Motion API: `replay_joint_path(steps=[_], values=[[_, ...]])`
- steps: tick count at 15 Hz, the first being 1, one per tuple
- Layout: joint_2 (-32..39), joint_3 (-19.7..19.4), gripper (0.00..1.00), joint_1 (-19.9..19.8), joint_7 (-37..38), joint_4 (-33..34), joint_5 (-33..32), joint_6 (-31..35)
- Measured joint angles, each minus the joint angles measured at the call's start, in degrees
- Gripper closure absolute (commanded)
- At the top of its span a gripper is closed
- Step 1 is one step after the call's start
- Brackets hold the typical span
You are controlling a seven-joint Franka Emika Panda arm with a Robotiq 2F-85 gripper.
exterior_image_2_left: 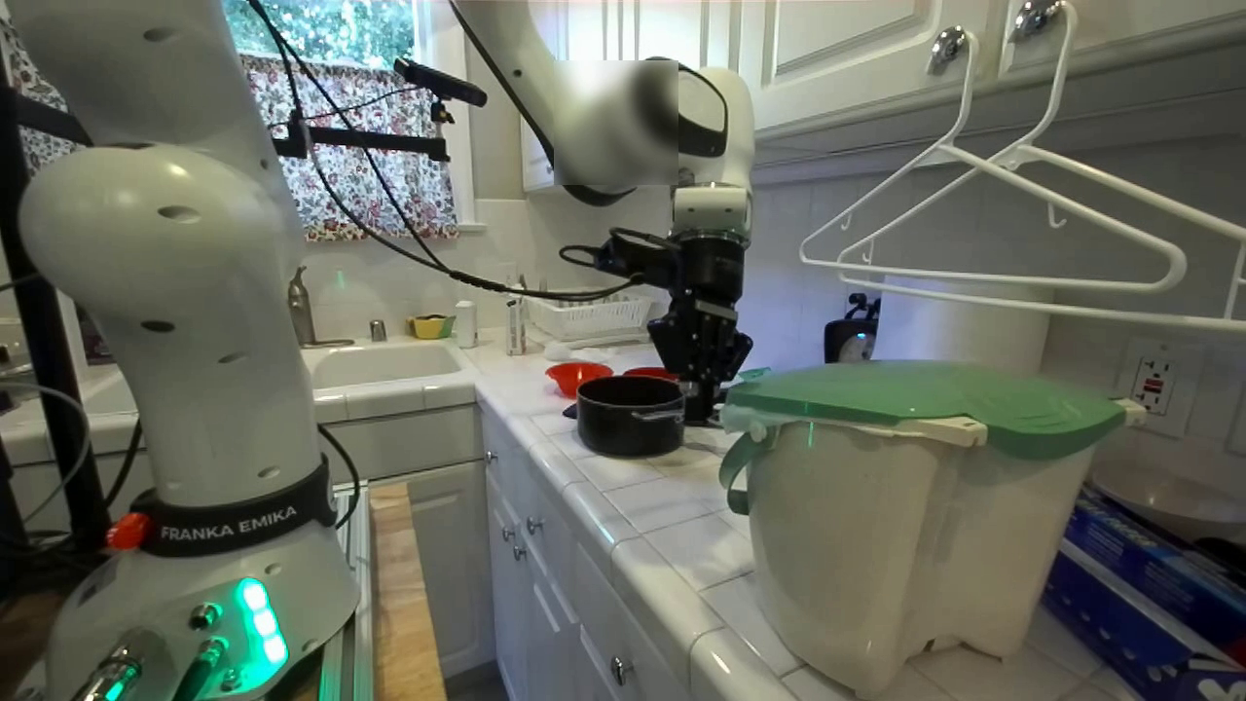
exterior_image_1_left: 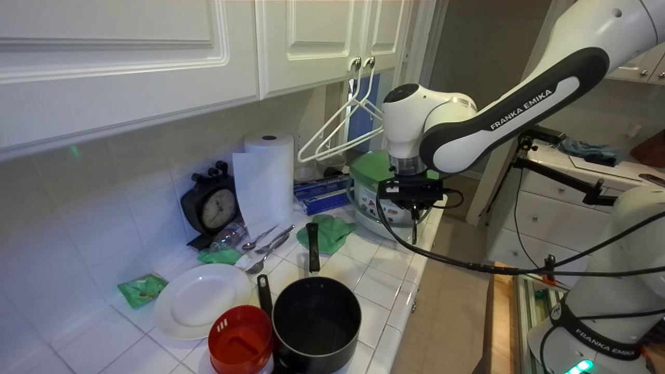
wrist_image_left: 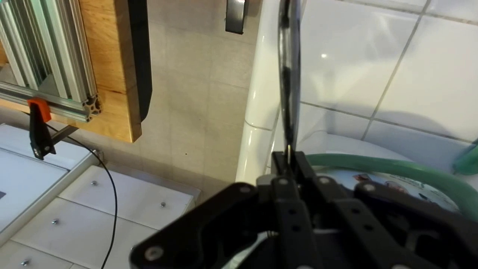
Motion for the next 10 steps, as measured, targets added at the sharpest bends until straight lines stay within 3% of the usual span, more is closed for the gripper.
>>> replay_joint_path(steps=[10], values=[[-3.41,-4.25,0.97,-5.64,-0.25,-3.32,-4.66,-0.05]])
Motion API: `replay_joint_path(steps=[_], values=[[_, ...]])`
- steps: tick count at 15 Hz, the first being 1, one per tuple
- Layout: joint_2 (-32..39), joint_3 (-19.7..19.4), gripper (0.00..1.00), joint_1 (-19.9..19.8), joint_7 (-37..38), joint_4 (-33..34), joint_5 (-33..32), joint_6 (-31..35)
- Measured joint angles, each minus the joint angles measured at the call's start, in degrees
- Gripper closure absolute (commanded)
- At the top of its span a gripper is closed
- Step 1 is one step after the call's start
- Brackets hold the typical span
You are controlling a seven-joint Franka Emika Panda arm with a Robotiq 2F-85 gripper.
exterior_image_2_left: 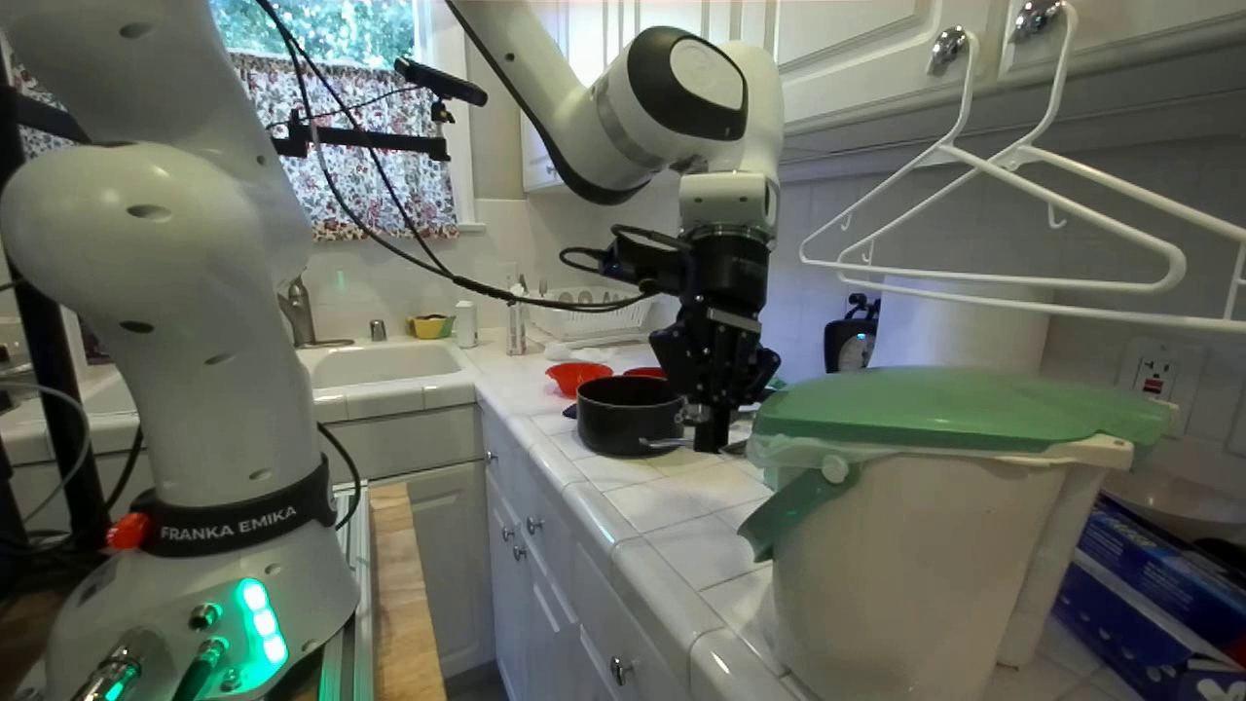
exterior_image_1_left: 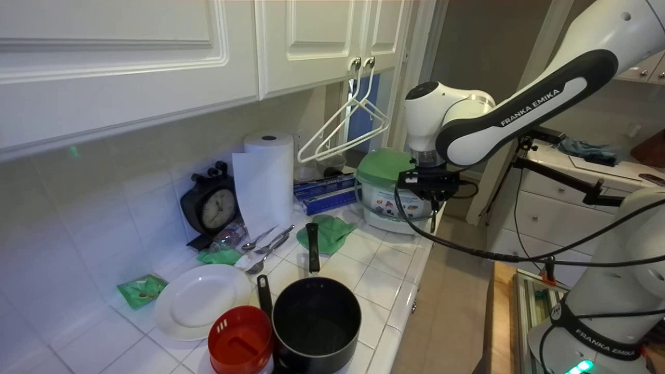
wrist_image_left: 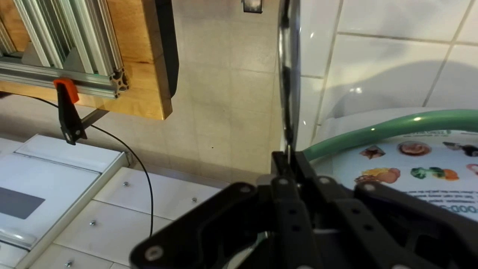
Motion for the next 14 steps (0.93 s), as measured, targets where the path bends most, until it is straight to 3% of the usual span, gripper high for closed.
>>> replay_joint_path(steps=[4,9,14], values=[[-0.02,0.89,0.97,0.6,-0.05,-0.23,-0.03,1.34],[1.53,2.65,0.97,3.11,-0.1,-0.52,0.28,7.62],[1.36,2.1,0.97,2.48,-0.41,-2.74,0.26,10.2]])
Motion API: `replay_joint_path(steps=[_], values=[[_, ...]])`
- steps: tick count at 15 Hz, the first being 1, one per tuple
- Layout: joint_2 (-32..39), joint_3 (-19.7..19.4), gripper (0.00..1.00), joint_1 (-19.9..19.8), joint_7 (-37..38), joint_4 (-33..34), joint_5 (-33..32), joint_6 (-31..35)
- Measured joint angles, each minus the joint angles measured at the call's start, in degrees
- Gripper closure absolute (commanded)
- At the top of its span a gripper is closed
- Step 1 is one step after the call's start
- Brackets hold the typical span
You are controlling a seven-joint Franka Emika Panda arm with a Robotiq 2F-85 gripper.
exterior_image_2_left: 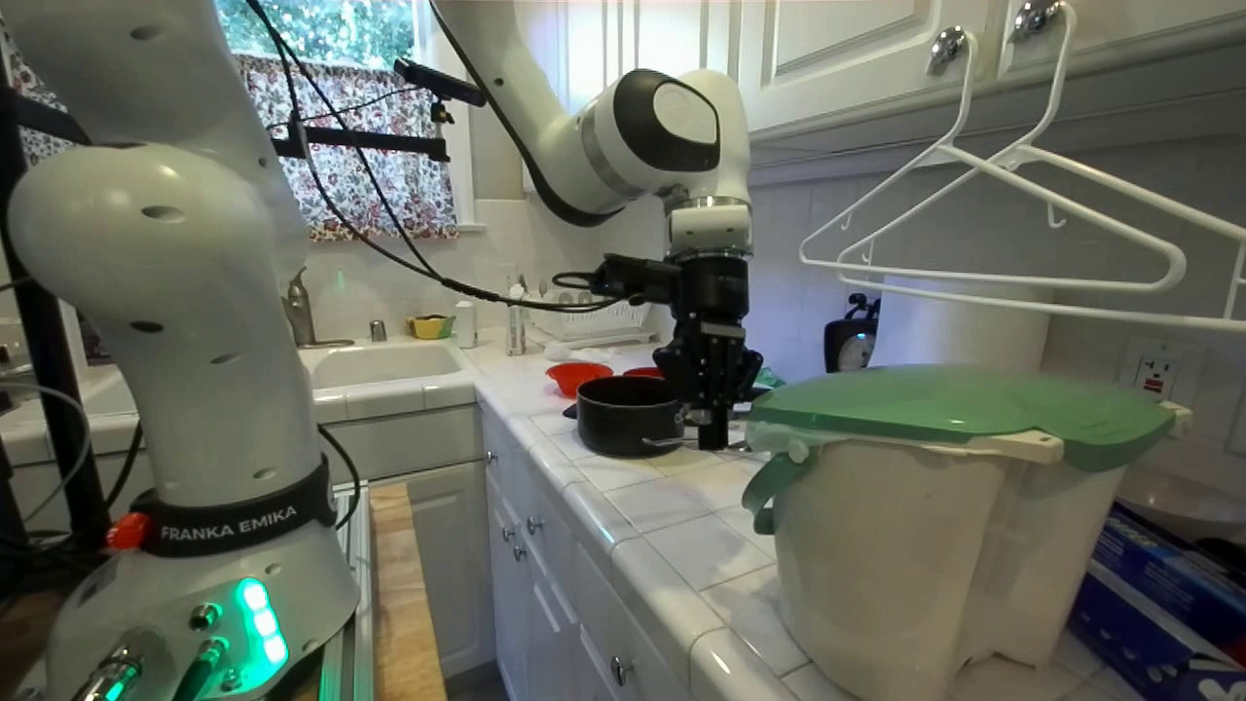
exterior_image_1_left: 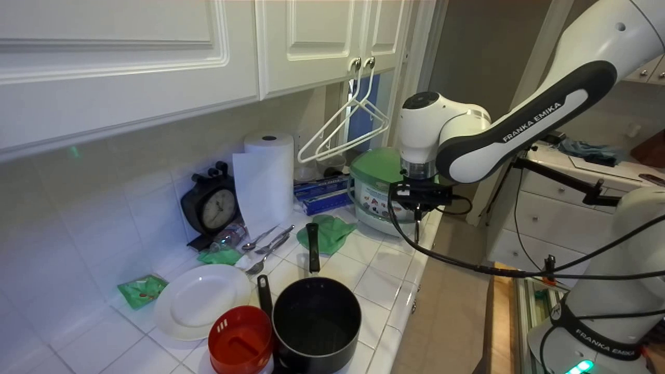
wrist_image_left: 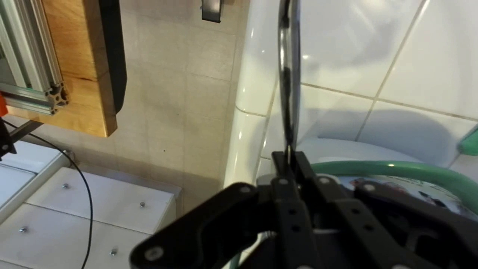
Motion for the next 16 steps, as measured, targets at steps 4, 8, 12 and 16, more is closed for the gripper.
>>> replay_joint_path(steps=[4,8,12,16], values=[[-3.13,-1.77,0.97,-3.13,0.01,-4.15,-0.31,-0.02],[-6.31,-2.16,0.97,-6.12,0.01,-6.78,-0.78,-0.02],[-7.7,-1.1,0.97,-5.86,-1.04,-7.08,-0.81,2.22],[-7.71,1.54,0.97,-4.36,-2.18,-6.68,-0.8,6.48]])
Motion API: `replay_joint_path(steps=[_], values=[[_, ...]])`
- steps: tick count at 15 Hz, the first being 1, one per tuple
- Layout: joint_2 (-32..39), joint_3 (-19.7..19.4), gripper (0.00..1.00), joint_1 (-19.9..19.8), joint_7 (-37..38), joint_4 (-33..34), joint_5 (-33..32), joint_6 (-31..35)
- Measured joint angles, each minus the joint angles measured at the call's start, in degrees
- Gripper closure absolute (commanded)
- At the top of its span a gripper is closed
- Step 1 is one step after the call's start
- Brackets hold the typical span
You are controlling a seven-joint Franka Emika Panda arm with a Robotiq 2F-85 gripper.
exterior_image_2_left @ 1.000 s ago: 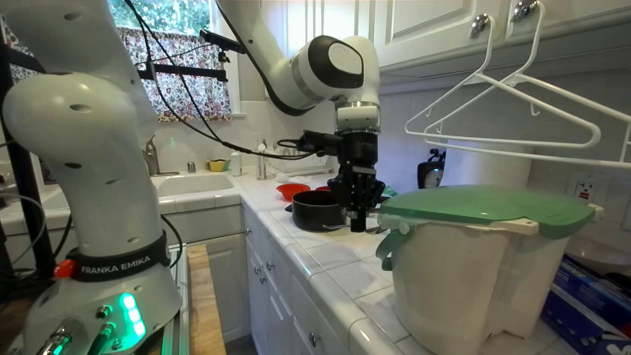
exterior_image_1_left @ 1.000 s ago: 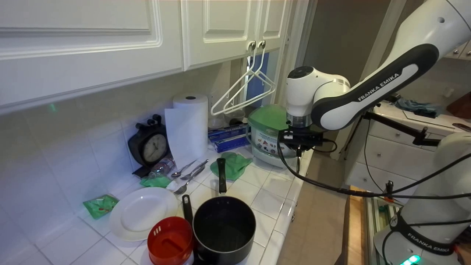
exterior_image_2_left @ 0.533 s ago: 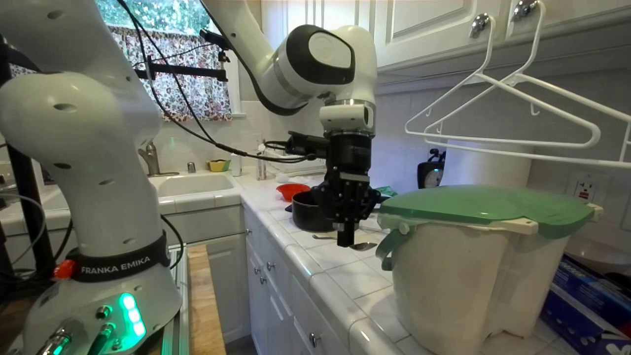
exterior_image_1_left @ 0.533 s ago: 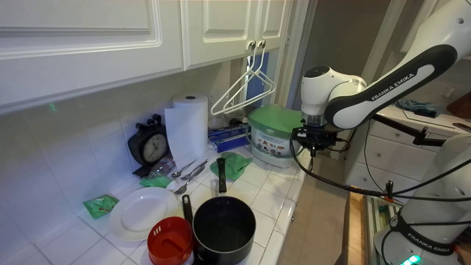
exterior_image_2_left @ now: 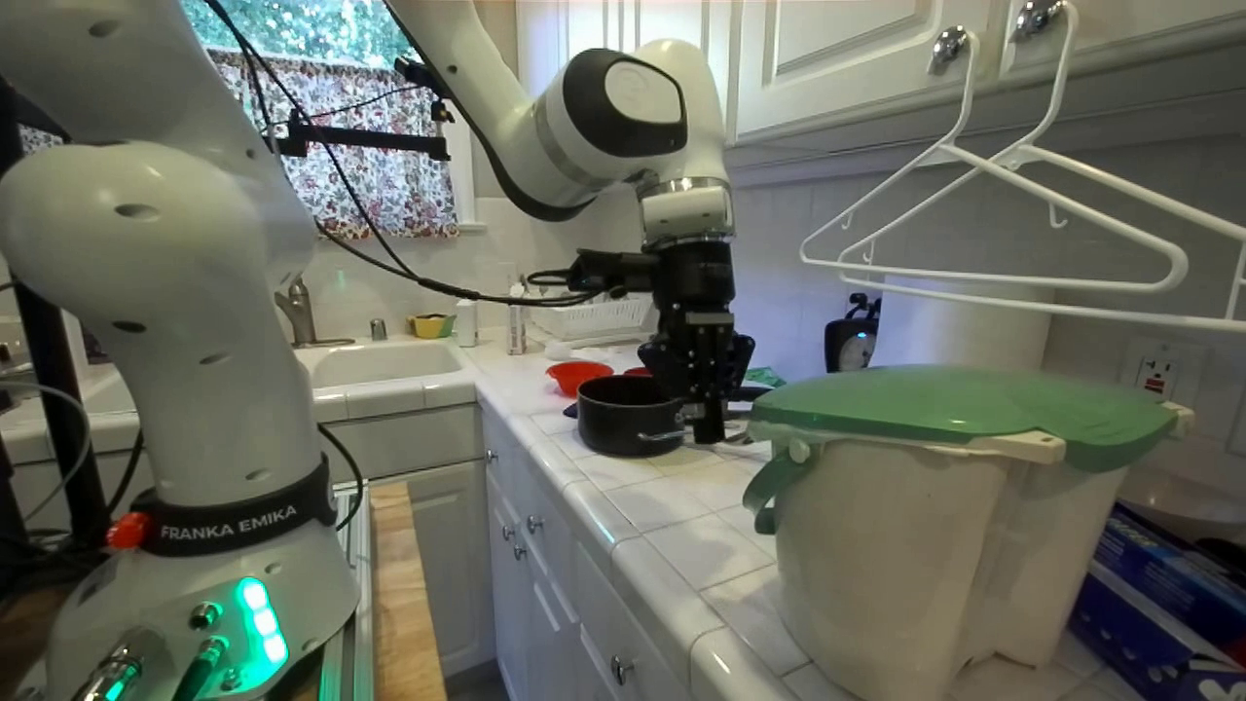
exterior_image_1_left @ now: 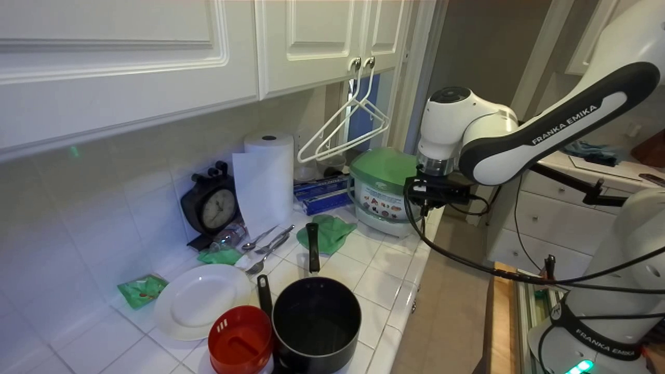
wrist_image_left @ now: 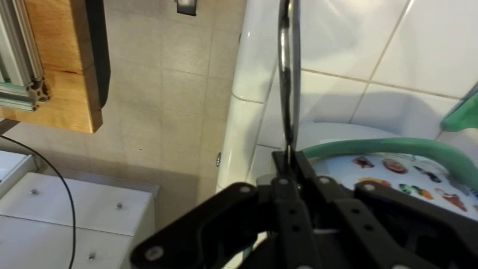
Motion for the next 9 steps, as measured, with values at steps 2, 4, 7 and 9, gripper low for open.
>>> replay_joint_path(steps=[2,4,7,9], values=[[0.13,1.12,0.97,0.58,-0.96,0.46,0.0,1.26],[0.42,1.81,0.97,1.05,-1.9,0.84,0.0,2.24],[0.9,2.25,0.97,1.11,-3.26,1.42,0.0,3.14],[1.05,2.15,0.97,0.77,-4.02,1.64,0.0,3.17]])
